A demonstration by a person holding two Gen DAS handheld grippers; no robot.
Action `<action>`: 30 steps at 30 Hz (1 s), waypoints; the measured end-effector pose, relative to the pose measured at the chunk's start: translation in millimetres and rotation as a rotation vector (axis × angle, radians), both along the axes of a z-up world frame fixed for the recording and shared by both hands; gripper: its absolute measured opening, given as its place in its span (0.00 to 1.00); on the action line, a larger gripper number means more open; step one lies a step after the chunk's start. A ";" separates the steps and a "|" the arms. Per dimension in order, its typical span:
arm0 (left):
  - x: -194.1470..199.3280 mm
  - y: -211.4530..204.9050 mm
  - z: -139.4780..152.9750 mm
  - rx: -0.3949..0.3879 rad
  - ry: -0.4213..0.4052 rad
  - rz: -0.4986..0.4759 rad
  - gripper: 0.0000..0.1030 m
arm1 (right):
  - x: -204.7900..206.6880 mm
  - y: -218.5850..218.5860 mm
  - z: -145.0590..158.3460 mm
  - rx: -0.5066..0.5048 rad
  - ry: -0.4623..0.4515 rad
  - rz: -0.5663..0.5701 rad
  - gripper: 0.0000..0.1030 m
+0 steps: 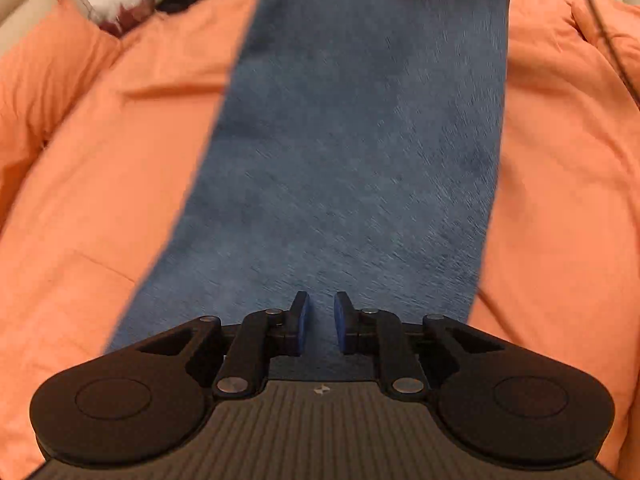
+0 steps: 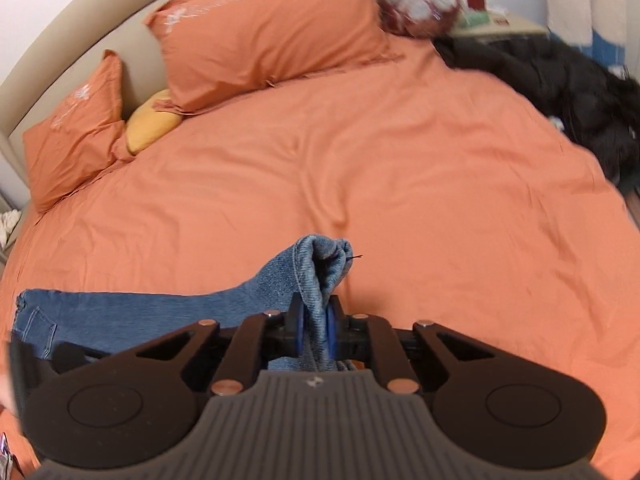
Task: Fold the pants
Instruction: 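Grasp the leg hem with the right gripper and lift it, then carry the hem with the right gripper over onto the jeans seat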
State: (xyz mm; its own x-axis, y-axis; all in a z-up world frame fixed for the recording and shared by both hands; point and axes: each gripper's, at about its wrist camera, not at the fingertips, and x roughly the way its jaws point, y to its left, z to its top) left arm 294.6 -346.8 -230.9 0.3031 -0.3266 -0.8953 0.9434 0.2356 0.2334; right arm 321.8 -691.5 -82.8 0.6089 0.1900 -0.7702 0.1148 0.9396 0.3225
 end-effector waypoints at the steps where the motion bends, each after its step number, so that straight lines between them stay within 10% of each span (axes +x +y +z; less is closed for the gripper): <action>1: -0.1 -2.2 -4.6 0.006 -0.008 0.005 0.17 | -0.5 4.8 5.6 0.001 0.002 -0.004 0.06; 18: 2.4 135.5 94.0 -0.174 -0.070 0.351 0.20 | 33.7 213.4 93.0 0.034 0.014 0.131 0.06; 30: 3.5 261.3 105.9 -0.219 -0.037 0.582 0.20 | 97.9 399.8 -0.8 0.013 0.175 0.265 0.04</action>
